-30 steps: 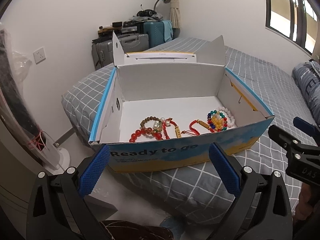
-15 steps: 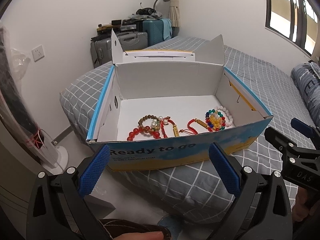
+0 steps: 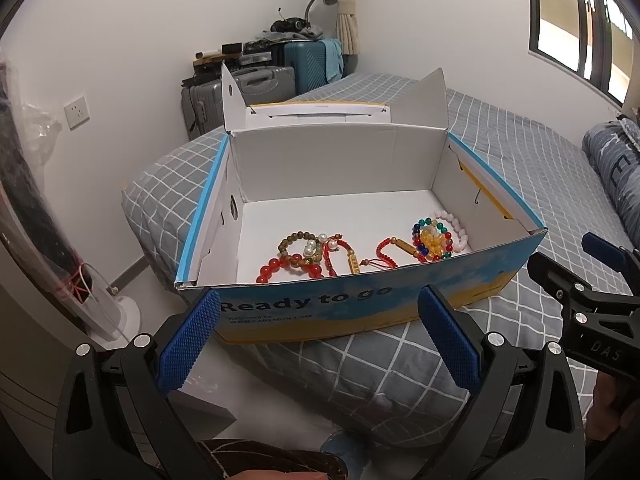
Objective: Organize jewelry
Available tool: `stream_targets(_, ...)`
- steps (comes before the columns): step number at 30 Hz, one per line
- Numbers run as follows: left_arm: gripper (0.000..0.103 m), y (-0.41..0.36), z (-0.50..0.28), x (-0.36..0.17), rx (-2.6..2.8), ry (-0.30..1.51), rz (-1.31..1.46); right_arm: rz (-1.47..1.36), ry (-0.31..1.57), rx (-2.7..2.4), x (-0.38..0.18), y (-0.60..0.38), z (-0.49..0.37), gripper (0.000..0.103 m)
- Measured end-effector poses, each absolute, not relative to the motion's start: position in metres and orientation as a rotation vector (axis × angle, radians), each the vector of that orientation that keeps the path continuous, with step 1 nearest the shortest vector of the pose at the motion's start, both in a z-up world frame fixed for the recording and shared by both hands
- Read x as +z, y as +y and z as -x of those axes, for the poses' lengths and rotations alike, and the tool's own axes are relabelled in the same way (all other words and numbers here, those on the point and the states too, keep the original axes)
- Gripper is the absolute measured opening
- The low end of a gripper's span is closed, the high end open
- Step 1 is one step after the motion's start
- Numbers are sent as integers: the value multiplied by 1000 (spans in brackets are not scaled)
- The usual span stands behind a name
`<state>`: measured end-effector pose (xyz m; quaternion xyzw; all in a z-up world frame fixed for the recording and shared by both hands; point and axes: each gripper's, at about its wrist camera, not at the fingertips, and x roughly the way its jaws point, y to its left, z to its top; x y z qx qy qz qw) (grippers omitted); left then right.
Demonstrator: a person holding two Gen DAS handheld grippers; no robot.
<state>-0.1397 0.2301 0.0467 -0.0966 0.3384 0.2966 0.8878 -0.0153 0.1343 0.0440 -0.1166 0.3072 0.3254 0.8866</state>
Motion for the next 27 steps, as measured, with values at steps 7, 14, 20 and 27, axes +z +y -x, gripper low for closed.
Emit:
stream_targets(7, 97, 231, 140, 48, 612, 703, 208, 241, 638, 677, 44, 133, 15, 95)
stream_targets(14, 97, 231, 140, 48, 620, 699, 208, 235, 638, 674, 43, 135, 15, 95)
stream_targets(20, 97, 230, 140, 47, 618, 697, 203, 235, 639, 675, 43, 134, 14, 95)
stream_targets(27, 97, 230, 139, 46, 616, 693, 213, 229, 644, 662, 42, 140, 14, 95)
